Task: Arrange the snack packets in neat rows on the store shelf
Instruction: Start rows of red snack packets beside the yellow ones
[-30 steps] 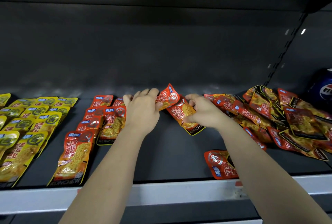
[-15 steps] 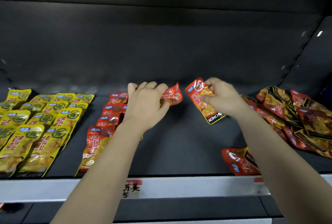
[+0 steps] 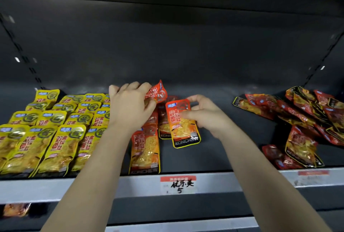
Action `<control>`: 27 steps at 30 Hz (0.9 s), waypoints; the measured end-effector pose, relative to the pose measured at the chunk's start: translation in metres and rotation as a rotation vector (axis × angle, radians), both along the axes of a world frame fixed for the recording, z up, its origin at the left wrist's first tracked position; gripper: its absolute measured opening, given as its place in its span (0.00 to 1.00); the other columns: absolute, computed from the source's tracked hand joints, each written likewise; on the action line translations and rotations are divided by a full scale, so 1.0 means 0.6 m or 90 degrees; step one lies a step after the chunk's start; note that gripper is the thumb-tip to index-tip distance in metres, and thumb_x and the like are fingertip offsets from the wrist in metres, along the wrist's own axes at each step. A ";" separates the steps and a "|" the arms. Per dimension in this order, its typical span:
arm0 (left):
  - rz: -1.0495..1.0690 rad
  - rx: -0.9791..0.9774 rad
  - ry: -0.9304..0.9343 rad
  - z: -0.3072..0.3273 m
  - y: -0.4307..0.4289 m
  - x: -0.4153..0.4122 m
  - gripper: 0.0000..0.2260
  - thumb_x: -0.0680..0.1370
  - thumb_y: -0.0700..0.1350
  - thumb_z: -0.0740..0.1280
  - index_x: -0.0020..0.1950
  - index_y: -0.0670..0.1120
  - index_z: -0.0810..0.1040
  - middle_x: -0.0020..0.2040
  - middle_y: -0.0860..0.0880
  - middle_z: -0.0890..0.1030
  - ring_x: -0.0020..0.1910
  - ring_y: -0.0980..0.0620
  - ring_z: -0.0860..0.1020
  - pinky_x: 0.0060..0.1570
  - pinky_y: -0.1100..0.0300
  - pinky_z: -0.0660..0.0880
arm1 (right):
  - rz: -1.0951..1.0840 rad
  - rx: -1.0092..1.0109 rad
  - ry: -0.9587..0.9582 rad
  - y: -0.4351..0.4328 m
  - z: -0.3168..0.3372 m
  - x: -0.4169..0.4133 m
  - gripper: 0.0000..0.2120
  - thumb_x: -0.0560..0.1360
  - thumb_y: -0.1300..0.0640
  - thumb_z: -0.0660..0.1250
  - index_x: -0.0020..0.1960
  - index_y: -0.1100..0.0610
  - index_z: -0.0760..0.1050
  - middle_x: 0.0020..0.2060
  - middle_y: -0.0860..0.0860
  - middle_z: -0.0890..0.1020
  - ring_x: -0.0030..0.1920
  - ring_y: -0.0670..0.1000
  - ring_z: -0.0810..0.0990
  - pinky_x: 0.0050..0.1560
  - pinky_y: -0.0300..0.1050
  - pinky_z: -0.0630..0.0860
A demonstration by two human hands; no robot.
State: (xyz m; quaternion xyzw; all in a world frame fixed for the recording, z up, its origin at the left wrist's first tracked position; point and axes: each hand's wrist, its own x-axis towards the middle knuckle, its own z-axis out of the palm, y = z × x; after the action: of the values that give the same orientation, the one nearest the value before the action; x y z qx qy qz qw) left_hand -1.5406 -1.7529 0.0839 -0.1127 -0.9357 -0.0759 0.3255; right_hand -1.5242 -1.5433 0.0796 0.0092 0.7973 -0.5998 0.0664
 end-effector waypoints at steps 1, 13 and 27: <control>0.004 0.004 0.003 -0.003 -0.004 0.002 0.13 0.73 0.52 0.60 0.51 0.48 0.78 0.39 0.48 0.78 0.42 0.42 0.77 0.46 0.51 0.58 | 0.005 -0.013 -0.002 -0.009 -0.008 0.001 0.22 0.73 0.62 0.73 0.64 0.53 0.70 0.49 0.57 0.84 0.41 0.49 0.83 0.32 0.37 0.73; 0.017 0.058 0.033 -0.029 -0.006 0.010 0.11 0.74 0.52 0.61 0.50 0.49 0.77 0.39 0.49 0.78 0.42 0.45 0.76 0.48 0.51 0.57 | 0.032 0.054 0.062 -0.022 -0.037 0.011 0.19 0.75 0.62 0.71 0.64 0.57 0.72 0.36 0.51 0.83 0.34 0.49 0.81 0.31 0.41 0.74; -0.003 0.132 0.044 -0.031 -0.009 0.014 0.13 0.76 0.52 0.59 0.54 0.48 0.77 0.42 0.48 0.77 0.44 0.45 0.75 0.49 0.51 0.57 | 0.005 0.226 0.136 -0.021 -0.039 0.012 0.21 0.68 0.54 0.78 0.58 0.53 0.76 0.38 0.48 0.81 0.34 0.40 0.78 0.42 0.39 0.73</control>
State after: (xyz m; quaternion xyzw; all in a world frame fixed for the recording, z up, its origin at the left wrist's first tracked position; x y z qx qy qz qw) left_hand -1.5323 -1.7581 0.0654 -0.0831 -0.9108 -0.1691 0.3674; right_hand -1.5171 -1.5557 0.0565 -0.0460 0.8930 -0.4473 -0.0193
